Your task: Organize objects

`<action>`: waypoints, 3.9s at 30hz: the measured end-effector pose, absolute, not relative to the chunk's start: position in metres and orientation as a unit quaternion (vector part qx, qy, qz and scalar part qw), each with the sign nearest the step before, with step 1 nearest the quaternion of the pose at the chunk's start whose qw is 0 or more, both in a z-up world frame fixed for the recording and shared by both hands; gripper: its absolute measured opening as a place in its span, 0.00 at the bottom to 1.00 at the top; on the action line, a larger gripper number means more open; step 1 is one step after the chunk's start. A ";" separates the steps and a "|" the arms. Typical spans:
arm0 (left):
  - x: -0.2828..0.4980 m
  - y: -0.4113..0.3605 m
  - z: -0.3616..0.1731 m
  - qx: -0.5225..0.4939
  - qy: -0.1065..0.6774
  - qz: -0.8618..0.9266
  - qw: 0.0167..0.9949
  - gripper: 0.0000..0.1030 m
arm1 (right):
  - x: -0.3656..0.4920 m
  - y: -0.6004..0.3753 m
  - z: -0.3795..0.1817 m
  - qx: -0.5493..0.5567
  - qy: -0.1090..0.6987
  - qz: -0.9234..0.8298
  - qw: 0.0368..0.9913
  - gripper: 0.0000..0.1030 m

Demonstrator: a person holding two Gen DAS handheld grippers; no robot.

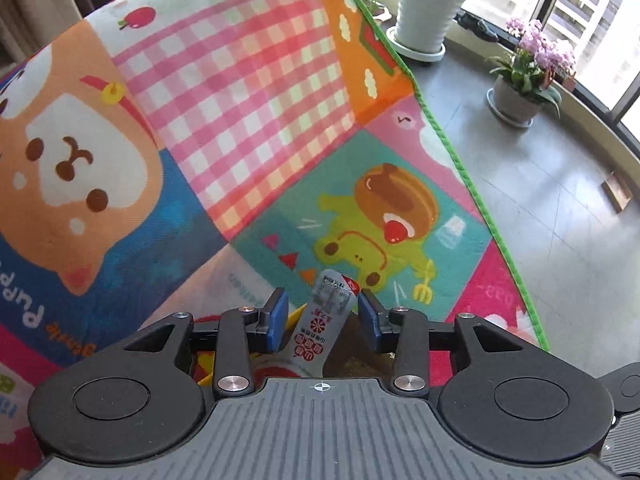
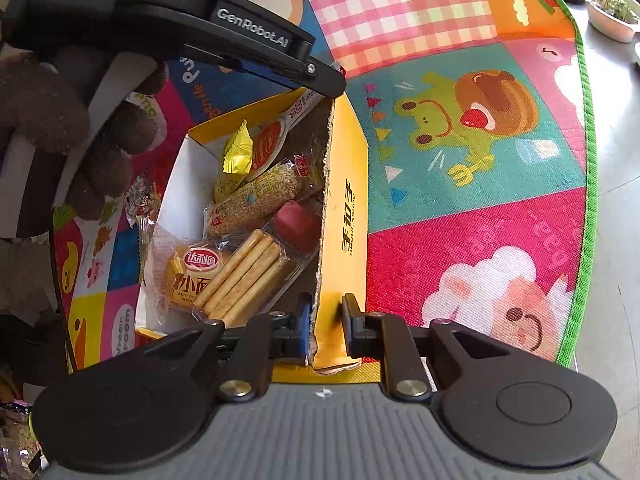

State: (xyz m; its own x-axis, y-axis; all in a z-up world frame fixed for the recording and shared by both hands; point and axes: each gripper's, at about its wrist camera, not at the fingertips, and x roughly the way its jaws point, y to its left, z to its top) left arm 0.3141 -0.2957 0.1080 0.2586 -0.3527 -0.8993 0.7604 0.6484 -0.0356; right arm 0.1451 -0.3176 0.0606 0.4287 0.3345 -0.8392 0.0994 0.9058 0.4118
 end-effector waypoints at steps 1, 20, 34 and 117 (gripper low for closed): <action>0.314 -0.297 0.107 0.208 0.490 -0.362 0.765 0.42 | 0.145 -0.318 0.060 0.206 0.530 0.072 0.820 0.16; 0.291 -0.217 0.117 0.153 0.543 -0.322 0.761 0.30 | 0.147 -0.310 0.055 0.189 0.539 0.076 0.817 0.17; 0.290 -0.122 0.158 -0.087 0.571 -0.258 0.775 0.29 | 0.152 -0.300 0.053 0.167 0.546 0.068 0.818 0.17; 0.248 -0.024 0.030 0.051 0.632 -0.095 0.768 0.34 | 0.157 -0.290 0.052 0.134 0.550 0.044 0.823 0.17</action>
State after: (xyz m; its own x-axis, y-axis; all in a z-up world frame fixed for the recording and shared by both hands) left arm 0.2479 -0.0235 0.0296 0.1845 -0.0804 -0.9795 0.2099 0.9769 -0.0406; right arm 0.1566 -0.2902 0.0523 0.3905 0.2204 -0.8938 0.0747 0.9601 0.2694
